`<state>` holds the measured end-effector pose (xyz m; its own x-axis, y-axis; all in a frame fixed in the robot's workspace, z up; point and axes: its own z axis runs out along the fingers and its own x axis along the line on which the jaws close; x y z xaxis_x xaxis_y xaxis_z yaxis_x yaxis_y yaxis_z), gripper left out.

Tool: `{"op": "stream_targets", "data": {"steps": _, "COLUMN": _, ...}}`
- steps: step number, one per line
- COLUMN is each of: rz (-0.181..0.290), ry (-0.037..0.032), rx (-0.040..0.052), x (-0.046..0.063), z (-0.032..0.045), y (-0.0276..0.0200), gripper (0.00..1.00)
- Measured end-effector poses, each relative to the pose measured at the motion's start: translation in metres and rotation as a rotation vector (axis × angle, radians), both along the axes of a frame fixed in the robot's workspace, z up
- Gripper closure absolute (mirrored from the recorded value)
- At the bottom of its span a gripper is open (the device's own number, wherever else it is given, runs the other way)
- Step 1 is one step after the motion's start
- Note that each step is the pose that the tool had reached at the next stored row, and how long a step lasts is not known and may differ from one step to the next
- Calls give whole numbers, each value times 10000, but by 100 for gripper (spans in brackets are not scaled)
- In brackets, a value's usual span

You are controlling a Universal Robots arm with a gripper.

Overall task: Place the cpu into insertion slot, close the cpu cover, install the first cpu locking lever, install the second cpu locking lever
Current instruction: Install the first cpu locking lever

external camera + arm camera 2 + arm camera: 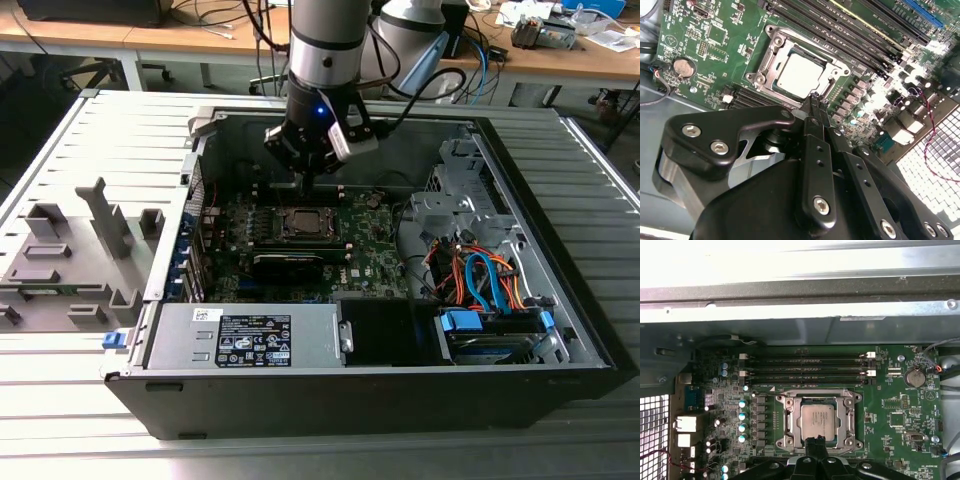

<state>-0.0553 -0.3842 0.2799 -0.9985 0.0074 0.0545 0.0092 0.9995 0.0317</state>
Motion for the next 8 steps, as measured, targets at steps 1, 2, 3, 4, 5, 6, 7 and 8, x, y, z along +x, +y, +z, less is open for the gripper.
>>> {"op": "stream_targets", "data": {"steps": 1, "rz": 0, "ry": 0, "rx": 0, "x": 0, "z": 6, "y": 0, "gripper": 89}}
{"op": "stream_targets", "data": {"steps": 2, "rz": 0, "ry": 0, "rx": 0, "x": 0, "z": 12, "y": 0, "gripper": 89}}
{"op": "stream_targets", "data": {"steps": 3, "rz": 0, "ry": 0, "rx": 0, "x": 0, "z": 23, "y": 0, "gripper": 89}}
{"op": "stream_targets", "data": {"steps": 4, "rz": 0, "ry": 0, "rx": 1, "x": 0, "z": 29, "y": 0, "gripper": 89}}
{"op": "stream_targets", "data": {"steps": 5, "rz": 0, "ry": 0, "rx": 0, "x": 0, "z": 33, "y": 0, "gripper": 89}}
{"op": "stream_targets", "data": {"steps": 6, "rz": 0, "ry": 0, "rx": 0, "x": 0, "z": 43, "y": 0, "gripper": 89}}
{"op": "stream_targets", "data": {"steps": 7, "rz": 0, "ry": 0, "rx": -1, "x": 0, "z": 49, "y": 0, "gripper": 89}}
{"op": "stream_targets", "data": {"steps": 8, "rz": 0, "ry": 0, "rx": 0, "x": 0, "z": 55, "y": 0, "gripper": 89}}
